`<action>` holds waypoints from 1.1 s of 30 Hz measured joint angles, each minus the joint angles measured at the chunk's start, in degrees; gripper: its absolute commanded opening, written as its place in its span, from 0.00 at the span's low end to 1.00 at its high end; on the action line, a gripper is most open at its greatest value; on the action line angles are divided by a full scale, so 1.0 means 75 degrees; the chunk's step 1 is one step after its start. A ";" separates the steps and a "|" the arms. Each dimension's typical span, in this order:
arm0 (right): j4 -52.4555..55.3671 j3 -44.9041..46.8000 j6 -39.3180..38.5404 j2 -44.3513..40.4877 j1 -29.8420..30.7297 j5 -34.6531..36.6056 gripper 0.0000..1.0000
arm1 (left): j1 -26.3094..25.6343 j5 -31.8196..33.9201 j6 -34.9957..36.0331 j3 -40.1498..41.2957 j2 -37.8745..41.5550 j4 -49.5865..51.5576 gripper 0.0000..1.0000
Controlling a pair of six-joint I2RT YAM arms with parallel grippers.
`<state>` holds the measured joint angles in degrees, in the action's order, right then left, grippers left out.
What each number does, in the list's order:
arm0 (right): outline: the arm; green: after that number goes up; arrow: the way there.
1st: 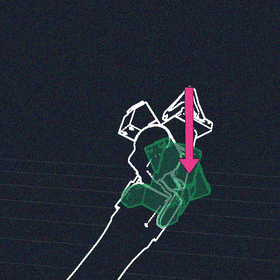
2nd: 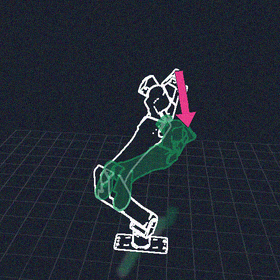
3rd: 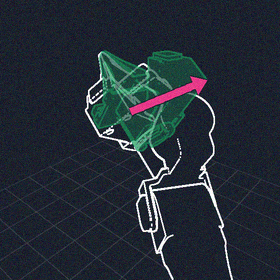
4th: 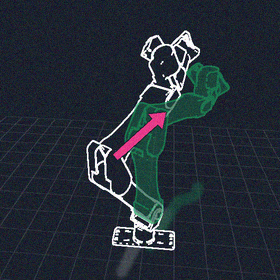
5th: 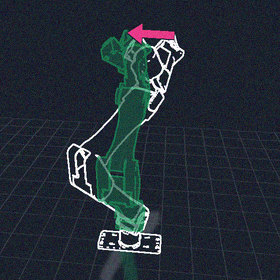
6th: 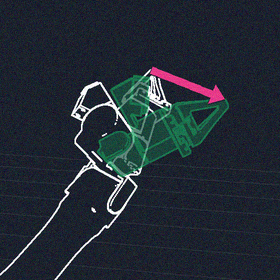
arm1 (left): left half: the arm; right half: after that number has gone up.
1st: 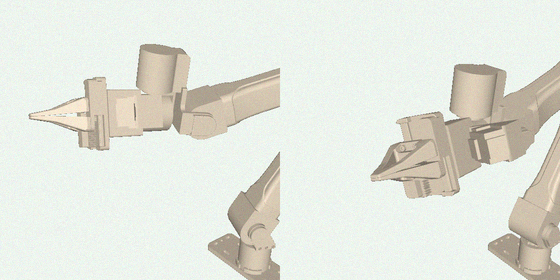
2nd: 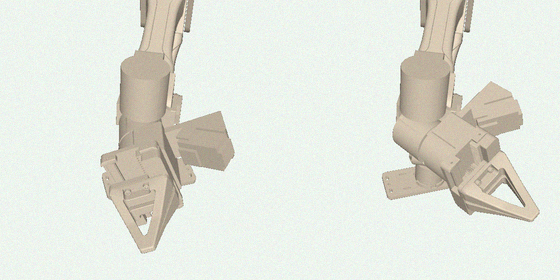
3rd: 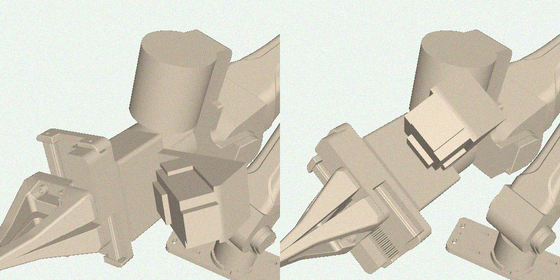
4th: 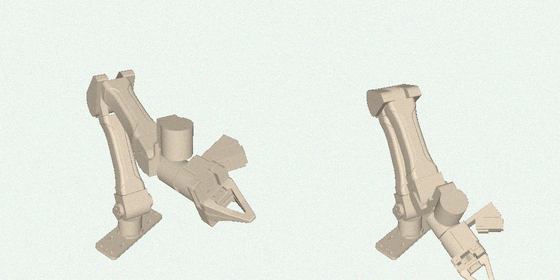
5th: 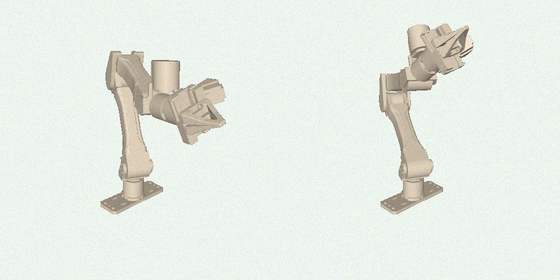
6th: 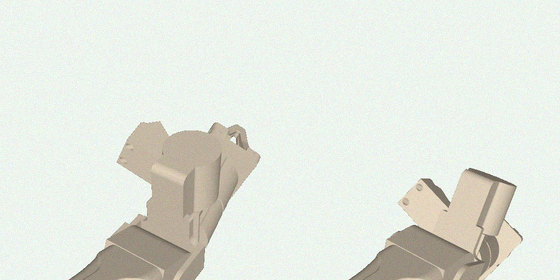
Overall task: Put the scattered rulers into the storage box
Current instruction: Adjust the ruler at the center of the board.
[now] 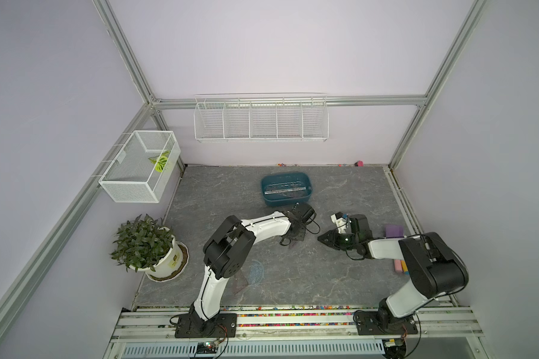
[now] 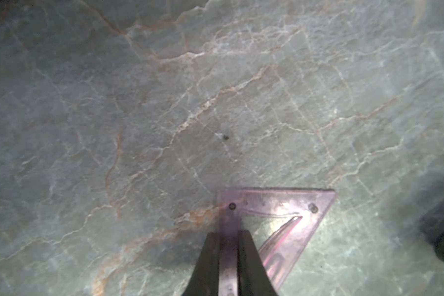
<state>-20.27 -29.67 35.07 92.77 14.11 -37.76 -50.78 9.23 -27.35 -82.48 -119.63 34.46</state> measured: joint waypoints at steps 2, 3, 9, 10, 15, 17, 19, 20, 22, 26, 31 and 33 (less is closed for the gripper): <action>0.0047 0.0000 -0.0003 -0.0087 0.0000 0.0006 0.28 | 0.0006 -0.0012 0.0015 -0.0017 0.0000 0.0015 0.01; 0.0082 0.0000 -0.0009 -0.0140 0.0000 0.0012 0.28 | 0.0015 -0.0032 0.0032 -0.0026 0.0003 0.0023 0.00; 0.0291 0.0000 -0.0023 -0.0460 0.0000 0.0029 0.29 | 0.0300 -0.0676 0.0073 0.0064 0.0213 -0.0061 0.00; 0.0312 0.0000 -0.0020 -0.0504 0.0000 0.0029 0.29 | 0.0396 -0.0898 0.0067 0.0149 0.0271 -0.0154 0.00; 0.0361 -0.0009 0.0038 -0.0650 0.0163 0.0047 0.29 | 0.0994 -0.2043 0.0015 0.0603 0.0565 -0.0498 0.00; 0.0361 -0.0017 0.0090 -0.0650 0.0309 0.0067 0.29 | 0.1142 -0.2331 -0.0058 0.0694 0.0615 -0.0533 0.00; 0.0358 -0.0067 0.0184 -0.0621 0.0481 0.0093 0.29 | 0.1218 -0.2538 -0.0079 0.0743 0.0629 -0.0589 0.00; 0.0350 -0.0114 0.0230 -0.0586 0.0568 0.0099 0.29 | 0.1230 -0.2600 -0.0085 0.0761 0.0635 -0.0609 0.00; 0.0274 -0.0227 0.0356 -0.0466 0.0787 0.0134 0.29 | 0.1253 -0.2690 -0.0087 0.0839 0.0670 -0.0685 0.00; 0.0087 -0.0458 0.0592 -0.0102 0.1122 0.0204 0.28 | 0.1271 -0.2885 -0.0114 0.1055 0.0769 -0.0845 0.00; -0.0012 -0.0714 0.0880 0.0318 0.1300 0.0356 0.29 | 0.1320 -0.3139 -0.0146 0.1230 0.0810 -0.1093 0.00; -0.0020 -0.0793 0.1035 0.0402 0.1341 0.0460 0.28 | 0.1346 -0.3244 -0.0172 0.1343 0.0848 -0.1236 0.00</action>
<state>-20.43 -35.62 42.83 95.79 24.16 -34.30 -40.69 -15.09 -28.64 -72.40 -113.27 25.19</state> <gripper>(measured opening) 0.286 0.043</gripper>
